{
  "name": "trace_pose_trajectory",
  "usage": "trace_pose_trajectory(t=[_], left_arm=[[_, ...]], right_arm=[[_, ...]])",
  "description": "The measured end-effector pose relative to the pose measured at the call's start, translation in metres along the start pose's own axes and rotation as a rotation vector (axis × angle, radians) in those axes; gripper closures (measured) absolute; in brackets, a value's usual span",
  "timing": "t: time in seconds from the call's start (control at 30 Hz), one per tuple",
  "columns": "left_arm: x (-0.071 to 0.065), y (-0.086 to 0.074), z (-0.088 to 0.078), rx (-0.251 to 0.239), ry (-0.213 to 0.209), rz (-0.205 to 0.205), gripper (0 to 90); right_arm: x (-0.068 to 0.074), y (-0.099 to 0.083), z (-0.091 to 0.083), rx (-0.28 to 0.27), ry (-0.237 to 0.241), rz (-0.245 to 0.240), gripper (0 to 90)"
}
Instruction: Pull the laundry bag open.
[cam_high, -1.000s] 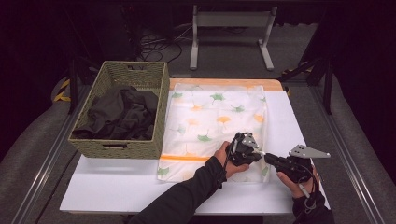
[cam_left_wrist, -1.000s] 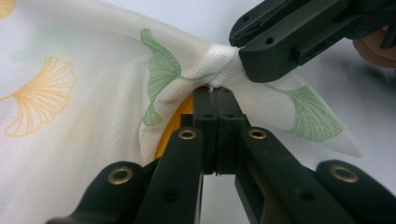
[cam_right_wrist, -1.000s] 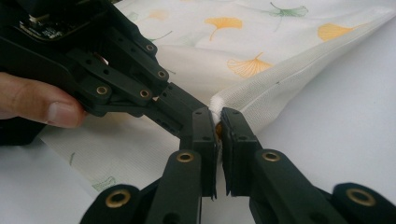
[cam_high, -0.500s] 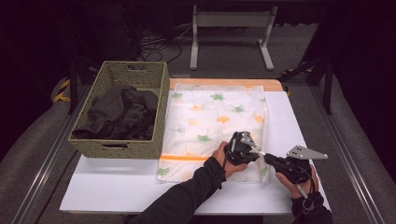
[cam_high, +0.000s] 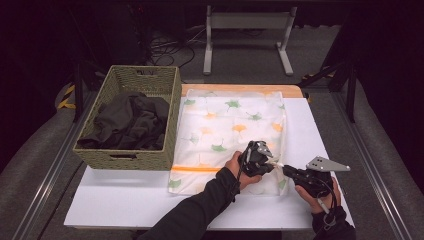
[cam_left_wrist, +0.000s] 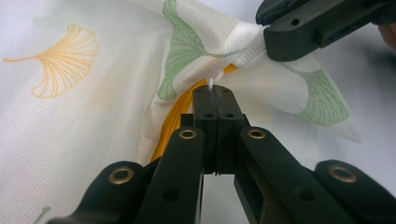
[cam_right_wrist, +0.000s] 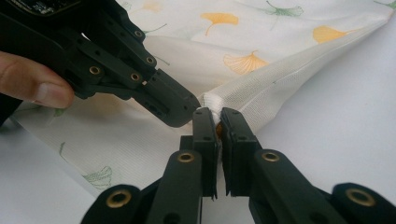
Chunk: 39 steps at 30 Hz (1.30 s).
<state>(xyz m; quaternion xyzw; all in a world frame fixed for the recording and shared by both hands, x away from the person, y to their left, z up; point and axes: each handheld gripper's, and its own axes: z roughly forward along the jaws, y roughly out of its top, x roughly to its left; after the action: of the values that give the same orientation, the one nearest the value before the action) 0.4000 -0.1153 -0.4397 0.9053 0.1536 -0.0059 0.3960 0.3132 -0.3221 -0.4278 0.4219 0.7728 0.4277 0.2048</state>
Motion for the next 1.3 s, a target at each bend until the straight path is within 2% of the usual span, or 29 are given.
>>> trace_pose_trajectory(t=[0.2,0.33,0.47,0.5,0.53,0.6,0.63,0.8,0.93,1.13,1.23,1.3], left_arm=[[0.007,-0.009,-0.011,0.047,0.023,-0.021,90.0],[0.014,-0.026,-0.023,0.076,0.045,-0.044,90.0],[0.019,-0.046,-0.044,0.093,0.074,-0.059,90.0],[0.021,-0.053,-0.05,0.09,0.075,-0.072,90.0],[0.021,-0.053,-0.05,0.09,0.075,-0.072,90.0],[0.023,-0.065,-0.06,0.081,0.078,-0.106,90.0],[0.024,-0.071,-0.065,0.076,0.067,-0.124,90.0],[0.026,-0.092,-0.086,0.085,0.118,-0.132,90.0],[0.034,-0.11,-0.105,0.07,0.145,-0.181,90.0],[0.036,-0.135,-0.13,0.066,0.202,-0.211,90.0],[0.036,-0.147,-0.142,0.072,0.24,-0.209,90.0],[0.036,-0.15,-0.146,0.071,0.246,-0.216,90.0]], right_arm=[[-0.004,-0.002,-0.004,-0.013,-0.008,0.008,85.2],[-0.007,-0.004,-0.008,-0.017,-0.022,0.018,85.1],[-0.01,-0.006,-0.01,-0.022,-0.041,0.032,85.1],[-0.01,-0.006,-0.01,-0.02,-0.043,0.033,85.1],[-0.01,-0.006,-0.01,-0.02,-0.043,0.033,85.1],[-0.01,-0.006,-0.01,-0.015,-0.049,0.03,85.2],[-0.01,-0.006,-0.009,-0.015,-0.052,0.026,85.1],[-0.011,-0.007,-0.01,-0.01,-0.063,0.032,85.1],[-0.011,-0.007,-0.011,-0.015,-0.074,0.033,85.2],[-0.012,-0.008,-0.011,-0.012,-0.084,0.041,85.2],[-0.012,-0.007,-0.011,-0.013,-0.088,0.041,85.2],[-0.011,-0.007,-0.009,-0.004,-0.089,0.039,85.2]])
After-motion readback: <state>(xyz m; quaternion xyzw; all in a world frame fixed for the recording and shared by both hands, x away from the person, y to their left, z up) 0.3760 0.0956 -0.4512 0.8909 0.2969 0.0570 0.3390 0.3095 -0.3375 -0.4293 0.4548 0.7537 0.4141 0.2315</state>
